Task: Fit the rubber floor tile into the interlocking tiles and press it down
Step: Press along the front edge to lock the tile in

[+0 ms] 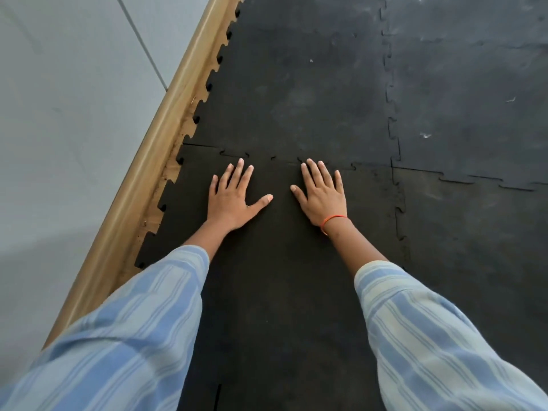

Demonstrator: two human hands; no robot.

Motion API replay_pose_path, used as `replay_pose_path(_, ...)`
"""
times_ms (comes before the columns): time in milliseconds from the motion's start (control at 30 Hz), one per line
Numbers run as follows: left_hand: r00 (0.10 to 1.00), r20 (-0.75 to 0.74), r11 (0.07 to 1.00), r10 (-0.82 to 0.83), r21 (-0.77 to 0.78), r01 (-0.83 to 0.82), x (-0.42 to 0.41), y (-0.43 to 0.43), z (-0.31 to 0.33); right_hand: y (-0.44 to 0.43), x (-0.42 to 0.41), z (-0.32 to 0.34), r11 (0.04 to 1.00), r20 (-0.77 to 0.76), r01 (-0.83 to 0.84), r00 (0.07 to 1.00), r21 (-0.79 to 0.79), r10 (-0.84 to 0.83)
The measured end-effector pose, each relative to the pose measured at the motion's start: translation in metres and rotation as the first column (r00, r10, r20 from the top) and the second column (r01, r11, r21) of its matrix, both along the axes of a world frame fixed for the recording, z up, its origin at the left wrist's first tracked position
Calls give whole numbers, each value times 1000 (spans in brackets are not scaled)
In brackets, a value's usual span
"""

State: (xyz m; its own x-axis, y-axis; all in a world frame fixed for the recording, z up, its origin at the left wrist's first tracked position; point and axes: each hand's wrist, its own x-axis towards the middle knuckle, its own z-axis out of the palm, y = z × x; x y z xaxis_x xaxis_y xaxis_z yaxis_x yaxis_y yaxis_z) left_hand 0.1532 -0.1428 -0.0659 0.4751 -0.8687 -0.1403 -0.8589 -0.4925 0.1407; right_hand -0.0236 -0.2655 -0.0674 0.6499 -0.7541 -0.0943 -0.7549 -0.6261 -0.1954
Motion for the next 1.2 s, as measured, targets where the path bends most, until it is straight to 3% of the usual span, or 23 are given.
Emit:
replay_pose_path(233,992,-117,969,-43,236,70,15,-23,19,-6,5,7,994,-92,4,996,107,6)
replay_pose_path(333,985,-159,963,-66,250,105,17,-31,33,-5,8,14,984,-129,14,992,178,9)
replay_pose_path(467,964,-144,937,-225,239,255,4,-47,39,-10,7,17,971,-101,0,995,237,25)
replay_pose_path(667,945,-232,882,-232,359,304,16,-70,55,-24,6,27,965,-100,-52,992,259,80)
replay_pose_path(733,952,-257,932,-168,272,239,21,-67,57,-26,6,32,956,-92,-41,993,291,71)
replay_pose_path(800,975,-222,978,31,206,16,35,-49,51,-18,1,29,962,-73,19,997,271,1)
replay_pose_path(900,963,-116,947,243,244,-209,68,-19,31,-7,-7,20,973,-72,134,990,190,-123)
replay_pose_path(1200,980,-102,883,169,457,-105,89,-25,44,-27,-1,36,946,-161,116,985,303,-69)
